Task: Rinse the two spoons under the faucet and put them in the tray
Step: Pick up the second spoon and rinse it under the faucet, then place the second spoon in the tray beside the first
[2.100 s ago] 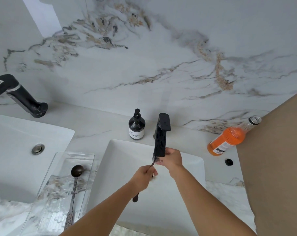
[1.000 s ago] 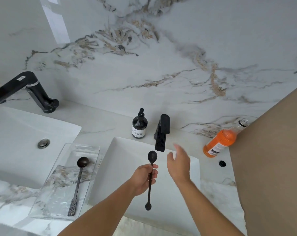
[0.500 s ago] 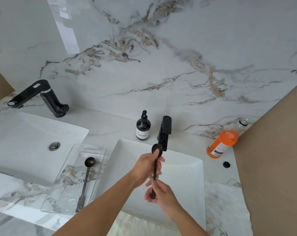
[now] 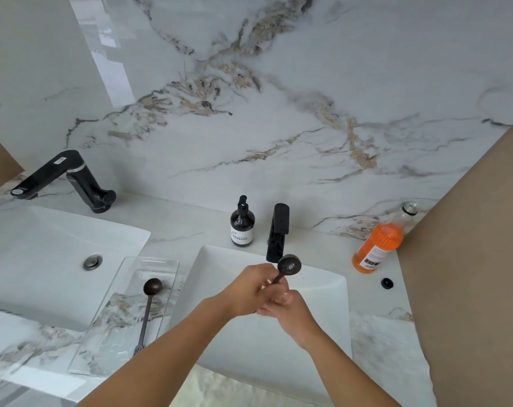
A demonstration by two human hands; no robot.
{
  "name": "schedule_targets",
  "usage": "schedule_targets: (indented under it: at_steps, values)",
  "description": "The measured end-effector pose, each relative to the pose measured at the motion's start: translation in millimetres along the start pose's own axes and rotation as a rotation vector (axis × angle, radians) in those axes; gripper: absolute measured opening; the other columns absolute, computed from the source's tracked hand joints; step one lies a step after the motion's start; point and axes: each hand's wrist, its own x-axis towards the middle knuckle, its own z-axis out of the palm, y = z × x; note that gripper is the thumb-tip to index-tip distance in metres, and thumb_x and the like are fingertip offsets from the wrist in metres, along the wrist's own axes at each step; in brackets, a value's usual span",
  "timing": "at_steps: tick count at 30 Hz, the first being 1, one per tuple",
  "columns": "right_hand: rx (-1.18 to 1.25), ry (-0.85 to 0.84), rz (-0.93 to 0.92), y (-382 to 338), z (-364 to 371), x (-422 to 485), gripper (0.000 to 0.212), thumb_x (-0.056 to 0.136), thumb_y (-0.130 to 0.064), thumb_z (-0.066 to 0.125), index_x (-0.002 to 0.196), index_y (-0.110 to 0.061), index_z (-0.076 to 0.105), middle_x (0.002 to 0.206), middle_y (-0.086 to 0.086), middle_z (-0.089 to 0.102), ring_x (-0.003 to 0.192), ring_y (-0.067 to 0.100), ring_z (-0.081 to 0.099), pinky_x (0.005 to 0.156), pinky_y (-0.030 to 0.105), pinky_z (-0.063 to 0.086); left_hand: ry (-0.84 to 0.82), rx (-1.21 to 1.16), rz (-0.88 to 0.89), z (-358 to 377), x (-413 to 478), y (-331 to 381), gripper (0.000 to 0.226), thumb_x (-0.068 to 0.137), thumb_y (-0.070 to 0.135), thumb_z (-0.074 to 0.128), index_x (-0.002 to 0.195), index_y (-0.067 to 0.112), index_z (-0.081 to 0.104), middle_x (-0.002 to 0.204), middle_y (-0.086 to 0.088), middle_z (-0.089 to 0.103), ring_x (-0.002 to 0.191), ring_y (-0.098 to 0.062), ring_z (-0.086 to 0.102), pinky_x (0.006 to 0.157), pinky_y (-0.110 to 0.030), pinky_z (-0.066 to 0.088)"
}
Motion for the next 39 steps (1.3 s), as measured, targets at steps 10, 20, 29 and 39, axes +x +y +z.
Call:
schedule_targets:
  at_steps: [10, 20, 29, 39]
  values:
    - [0.074, 0.051, 0.024, -3, -8, 1, 0.011, 0.086, -0.007, 0.071, 0.086, 0.003, 0.075, 0.073, 0.014, 0.074, 0.063, 0.025, 0.072, 0.071, 0.032, 0.058, 0.31, -0.228, -0.362, -11, -10, -29, 0.024, 0.08, 0.027, 0.078, 0.064, 0.01, 0.072, 0.075, 0.002, 0.078, 0.063, -0.009, 0.068, 0.063, -0.025, 0.058]
    - [-0.946, -0.092, 0.328, 119, -18, -47, 0.027, 0.082, -0.03, 0.058, 0.074, -0.006, 0.069, 0.084, 0.012, 0.072, 0.079, 0.014, 0.067, 0.065, 0.014, 0.037, 0.49, -0.477, -0.683, -49, -74, -68, 0.032, 0.097, 0.034, 0.056, 0.081, 0.008, 0.066, 0.063, -0.004, 0.069, 0.05, -0.021, 0.065, 0.041, -0.024, 0.047]
    - [-1.031, -0.108, 0.276, 125, -9, -46, 0.025, 0.086, -0.027, 0.051, 0.09, -0.02, 0.075, 0.096, 0.002, 0.071, 0.1, 0.02, 0.067, 0.079, 0.016, 0.047, 0.432, -0.416, -0.906, -108, -125, -97, 0.017, 0.099, 0.016, 0.052, 0.099, 0.008, 0.067, 0.078, -0.006, 0.065, 0.058, -0.02, 0.066, 0.052, -0.028, 0.052]
    - [-1.023, -0.082, 0.23, 132, -10, -51, 0.023, 0.09, -0.026, 0.053, 0.092, -0.024, 0.076, 0.099, -0.001, 0.075, 0.099, 0.013, 0.068, 0.082, 0.016, 0.047, 0.353, -0.295, -1.112, -120, -164, -133, 0.017, 0.089, 0.013, 0.069, 0.104, 0.005, 0.071, 0.088, -0.009, 0.07, 0.065, -0.021, 0.063, 0.057, -0.029, 0.056]
